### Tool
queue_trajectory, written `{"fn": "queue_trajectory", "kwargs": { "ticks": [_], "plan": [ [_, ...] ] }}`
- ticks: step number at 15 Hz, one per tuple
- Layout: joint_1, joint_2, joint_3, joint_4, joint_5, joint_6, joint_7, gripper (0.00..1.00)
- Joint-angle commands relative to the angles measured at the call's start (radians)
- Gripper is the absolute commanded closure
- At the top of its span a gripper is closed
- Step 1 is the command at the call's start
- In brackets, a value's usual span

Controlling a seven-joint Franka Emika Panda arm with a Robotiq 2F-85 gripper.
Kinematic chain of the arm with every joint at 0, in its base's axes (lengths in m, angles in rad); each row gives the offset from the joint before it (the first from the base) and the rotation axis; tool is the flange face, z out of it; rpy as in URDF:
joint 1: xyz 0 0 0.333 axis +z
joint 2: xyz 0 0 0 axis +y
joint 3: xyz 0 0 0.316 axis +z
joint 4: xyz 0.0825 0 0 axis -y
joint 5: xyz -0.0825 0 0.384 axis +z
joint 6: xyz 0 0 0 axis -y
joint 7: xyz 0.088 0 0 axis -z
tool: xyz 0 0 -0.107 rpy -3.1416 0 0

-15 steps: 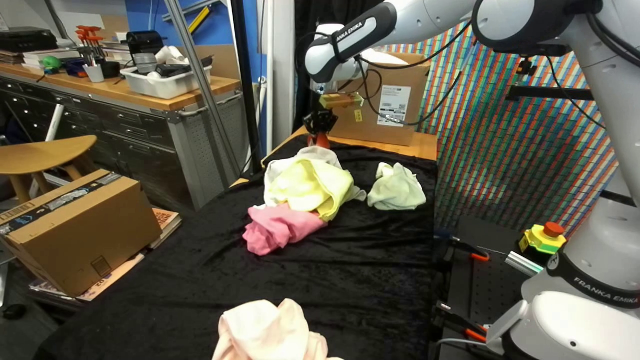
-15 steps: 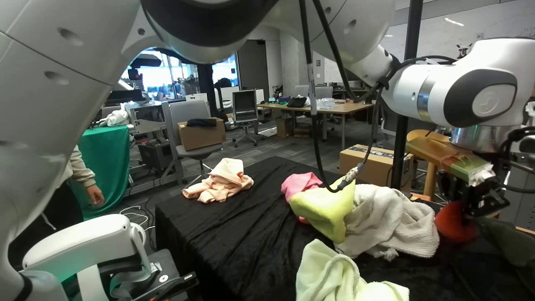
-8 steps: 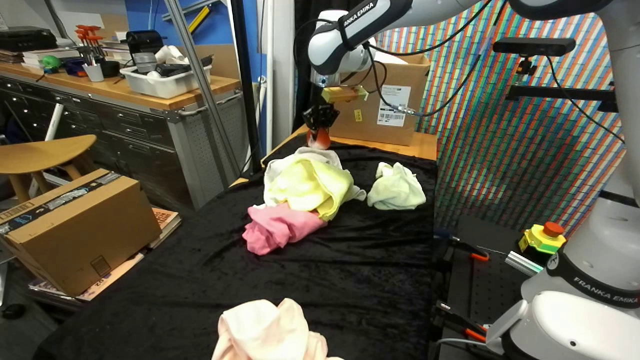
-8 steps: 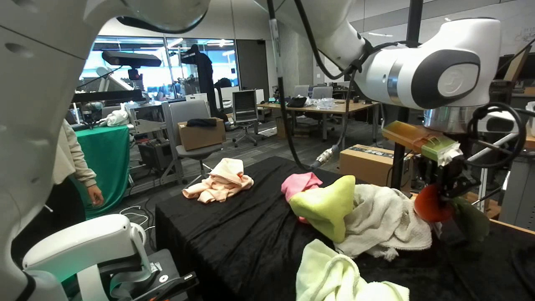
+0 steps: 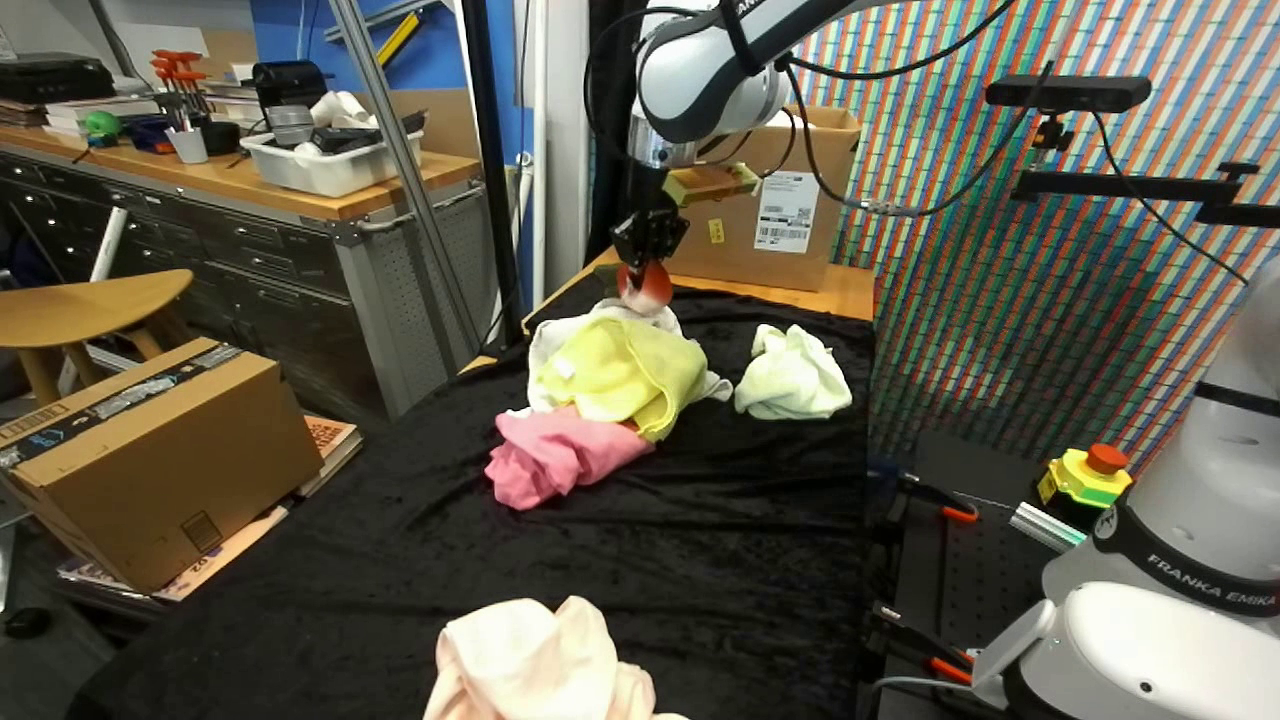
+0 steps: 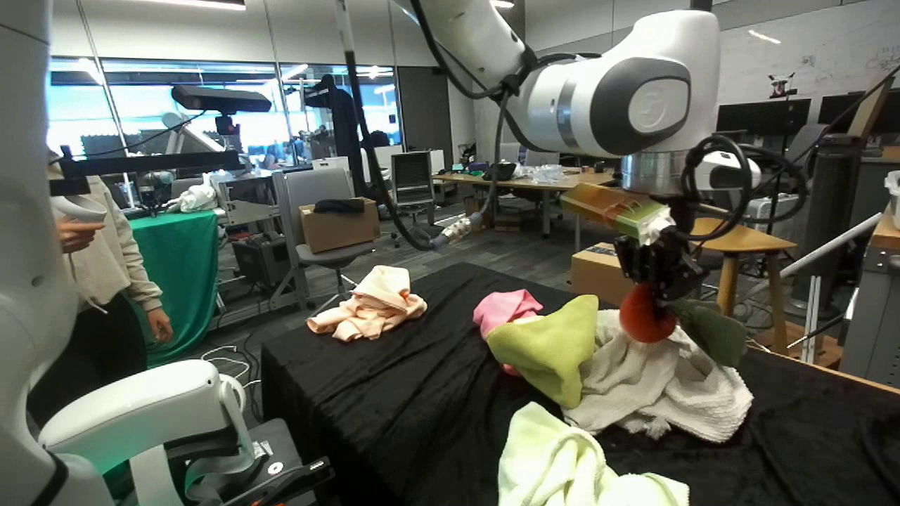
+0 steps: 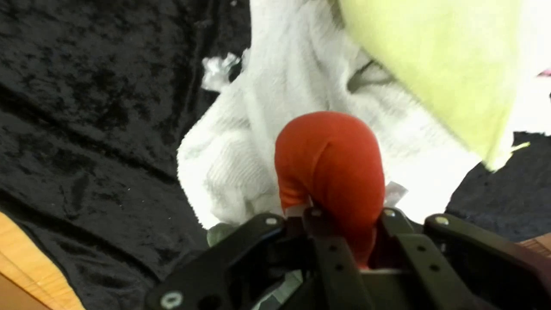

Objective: Heap up the things on the table into a pile

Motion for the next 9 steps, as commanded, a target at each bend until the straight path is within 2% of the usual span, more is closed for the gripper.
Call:
{"fn": "queue_trajectory", "kwargs": {
  "ticks": [1,5,9],
  "plan": [
    [0.048,-0.144,0.035,-0.169,-0.025,0.039,-0.017,0.90],
    [0.099,-0.181,0.090,-0.229,-0.033,0.049,-0.031,0.90],
    [0.143,-0.168,0.134,-0.241,-0.044,0.069,-0.037,0.90]
  ]
}}
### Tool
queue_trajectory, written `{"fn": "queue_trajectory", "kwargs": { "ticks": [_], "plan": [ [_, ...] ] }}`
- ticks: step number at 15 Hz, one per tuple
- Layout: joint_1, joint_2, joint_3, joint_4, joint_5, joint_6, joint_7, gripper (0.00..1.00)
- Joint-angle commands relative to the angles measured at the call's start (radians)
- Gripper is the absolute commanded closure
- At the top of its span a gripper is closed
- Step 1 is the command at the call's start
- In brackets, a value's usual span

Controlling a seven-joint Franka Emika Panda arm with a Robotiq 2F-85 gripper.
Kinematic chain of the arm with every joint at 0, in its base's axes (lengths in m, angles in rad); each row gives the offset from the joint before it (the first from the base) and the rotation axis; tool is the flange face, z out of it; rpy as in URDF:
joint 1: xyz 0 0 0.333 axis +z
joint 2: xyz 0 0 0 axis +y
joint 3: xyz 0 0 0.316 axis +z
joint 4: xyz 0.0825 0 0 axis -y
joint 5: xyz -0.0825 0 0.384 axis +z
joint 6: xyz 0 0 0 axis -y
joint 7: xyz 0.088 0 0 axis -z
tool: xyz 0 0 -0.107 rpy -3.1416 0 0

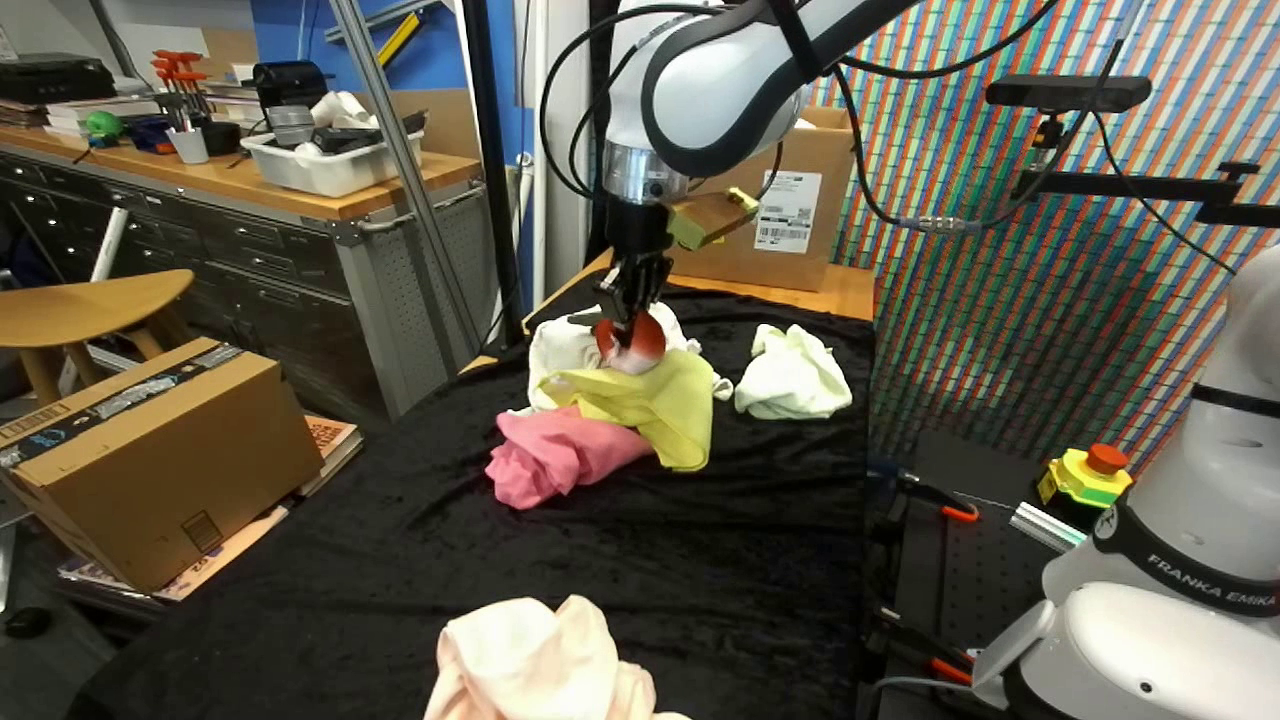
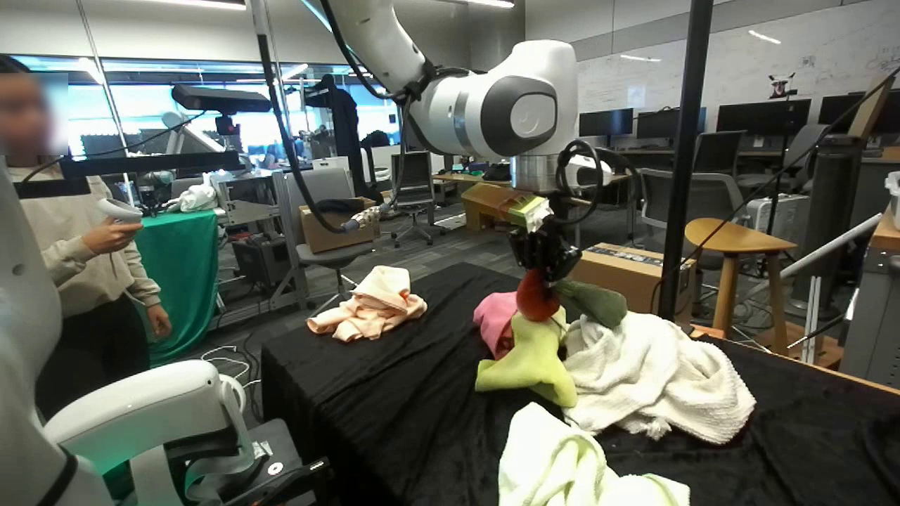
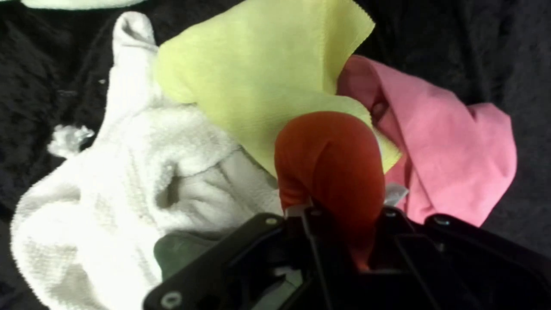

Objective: Heap up the things on the table into a pile

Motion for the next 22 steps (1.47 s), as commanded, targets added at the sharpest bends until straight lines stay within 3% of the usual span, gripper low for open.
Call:
{"fn": "queue_trajectory", "kwargs": {
  "ticks": [1,8,17,18,19,22],
  "plan": [
    [0.032,-0.014,0.029,-0.032,-0.021,0.042,-0.024,0.90],
    [0.061,0.057,0.045,-0.014,-0.040,0.056,-0.012,0.90],
    [0.058,0.131,-0.007,-0.006,-0.118,0.115,0.049,0.89],
    [0.059,0.132,-0.009,-0.009,-0.118,0.119,0.052,0.58],
    [0.058,0.126,-0.009,-0.014,-0.111,0.121,0.048,0.57],
    [0.051,0.093,-0.001,-0.032,-0.088,0.115,0.027,0.36]
  ]
}}
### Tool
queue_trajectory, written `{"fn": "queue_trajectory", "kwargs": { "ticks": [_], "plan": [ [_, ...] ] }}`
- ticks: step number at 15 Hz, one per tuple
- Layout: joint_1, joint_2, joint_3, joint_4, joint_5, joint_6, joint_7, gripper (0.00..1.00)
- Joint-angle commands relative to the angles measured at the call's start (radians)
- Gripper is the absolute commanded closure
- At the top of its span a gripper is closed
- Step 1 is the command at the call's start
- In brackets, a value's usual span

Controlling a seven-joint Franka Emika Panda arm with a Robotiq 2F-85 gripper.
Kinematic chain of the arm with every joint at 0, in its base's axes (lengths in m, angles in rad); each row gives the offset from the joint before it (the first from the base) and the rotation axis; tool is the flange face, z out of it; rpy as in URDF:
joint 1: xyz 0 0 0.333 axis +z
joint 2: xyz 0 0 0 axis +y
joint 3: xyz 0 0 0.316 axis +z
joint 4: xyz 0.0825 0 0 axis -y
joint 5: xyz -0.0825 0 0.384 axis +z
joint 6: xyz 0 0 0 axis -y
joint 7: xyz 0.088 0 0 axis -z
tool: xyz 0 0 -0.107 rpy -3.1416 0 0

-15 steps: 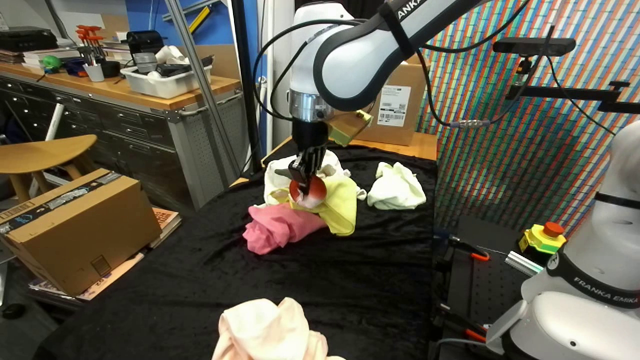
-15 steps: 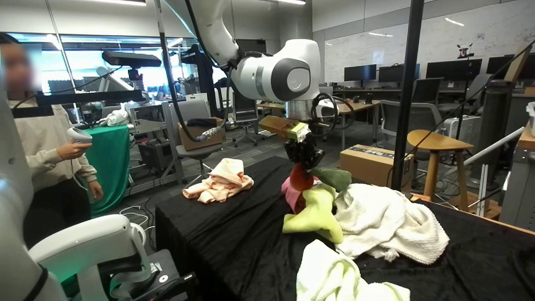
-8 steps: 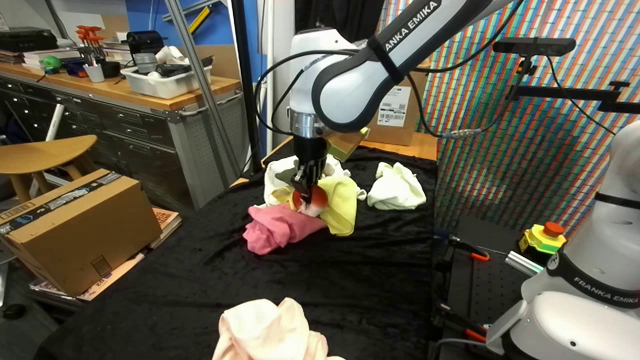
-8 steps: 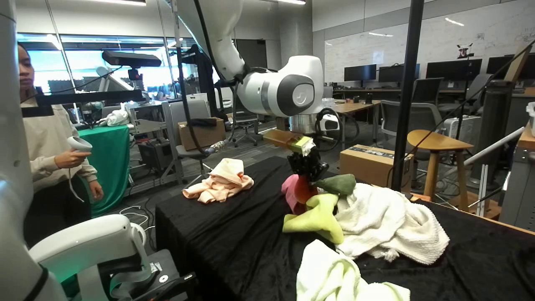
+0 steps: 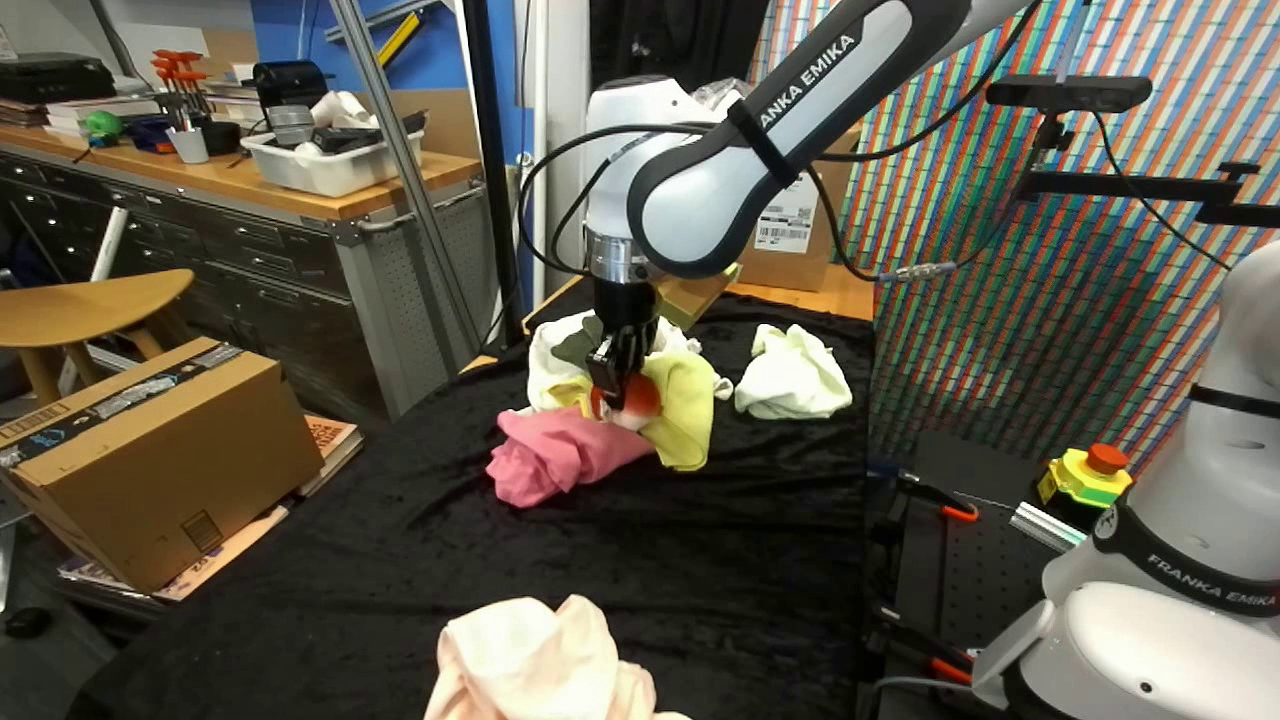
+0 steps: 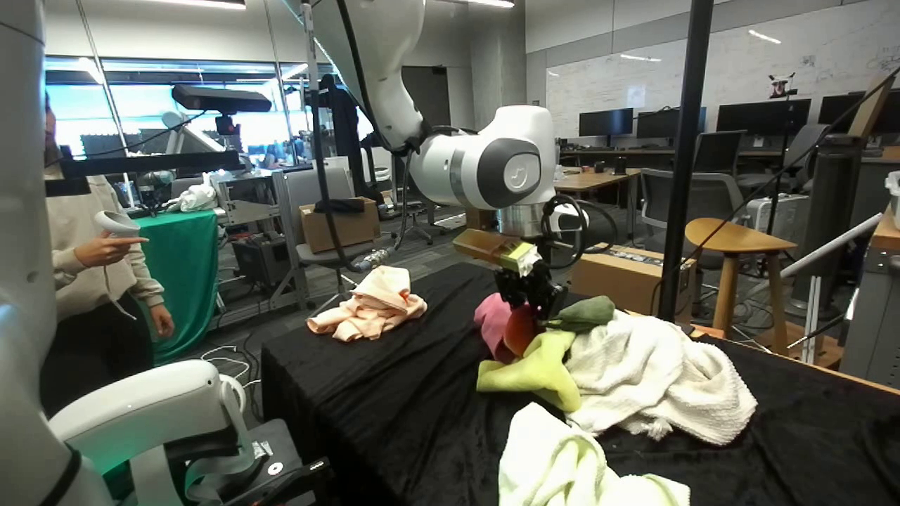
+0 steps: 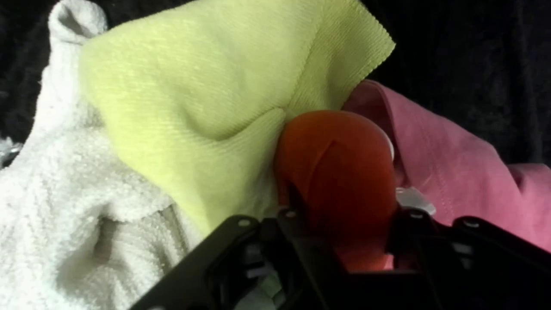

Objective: Heap up the things on the table into a pile

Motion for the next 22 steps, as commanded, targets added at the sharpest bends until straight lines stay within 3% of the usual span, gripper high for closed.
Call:
{"fn": "queue_trajectory", "kwargs": {
  "ticks": [1,5,12,22],
  "plan": [
    [-0.007,-0.049,0.006,-0.021,0.012,0.006,-0.007,0.27],
    [-0.023,-0.125,0.003,-0.060,0.040,0.012,-0.011,0.01],
    [-0.081,-0.286,-0.036,-0.179,0.083,0.035,0.025,0.00],
    [-0.181,-0.414,-0.096,-0.413,0.001,0.083,0.169,0.00]
  ]
}}
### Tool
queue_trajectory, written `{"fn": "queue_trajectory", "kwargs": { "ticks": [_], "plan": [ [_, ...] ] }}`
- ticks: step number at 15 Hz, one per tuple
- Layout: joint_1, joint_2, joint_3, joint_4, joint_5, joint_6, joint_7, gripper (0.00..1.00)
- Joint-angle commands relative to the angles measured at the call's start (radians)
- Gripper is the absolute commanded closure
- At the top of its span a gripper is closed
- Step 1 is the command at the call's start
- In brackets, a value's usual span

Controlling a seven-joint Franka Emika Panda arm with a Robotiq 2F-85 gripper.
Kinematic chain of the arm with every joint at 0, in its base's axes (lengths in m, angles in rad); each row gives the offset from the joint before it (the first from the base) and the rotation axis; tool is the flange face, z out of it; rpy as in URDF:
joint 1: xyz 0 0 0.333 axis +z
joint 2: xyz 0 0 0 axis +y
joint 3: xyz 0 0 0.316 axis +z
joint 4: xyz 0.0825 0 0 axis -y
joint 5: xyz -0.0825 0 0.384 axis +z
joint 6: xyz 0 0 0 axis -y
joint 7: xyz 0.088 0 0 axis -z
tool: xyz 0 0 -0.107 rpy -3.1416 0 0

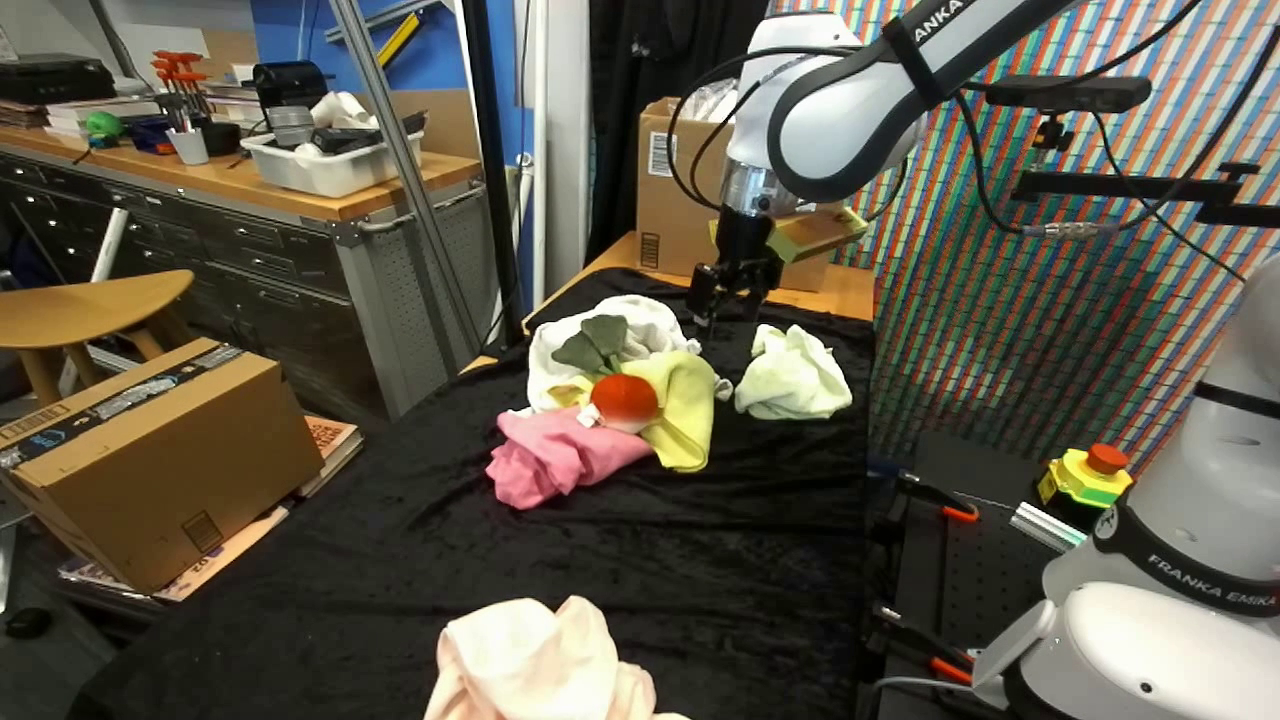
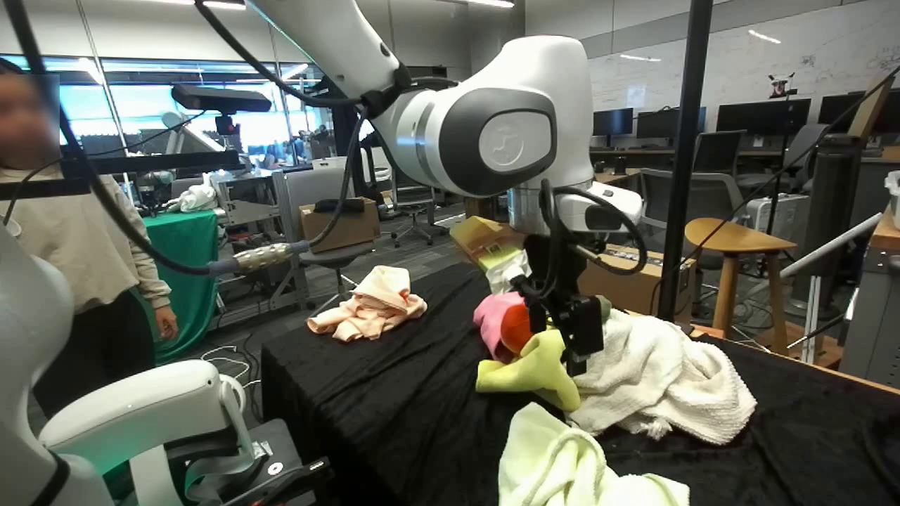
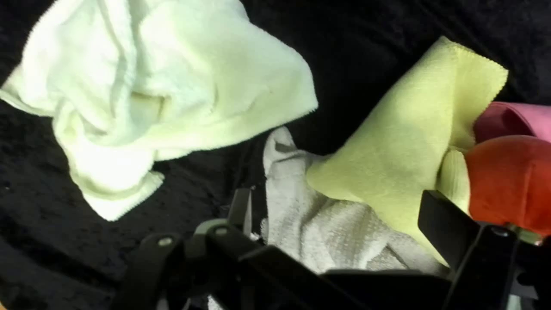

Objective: Heap up the things on the table into a pile

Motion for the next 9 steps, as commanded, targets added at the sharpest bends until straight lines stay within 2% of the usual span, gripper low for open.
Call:
{"fn": "queue_trajectory", "kwargs": {
  "ticks": [1,9],
  "plan": [
    [-0.036,-0.073,-0.006,-0.101,-0.071,0.043,0.088,0.00],
    [-0.118,-0.105,-0.003,-0.181,-0.239,0.039,0.238,0.00]
  ]
}}
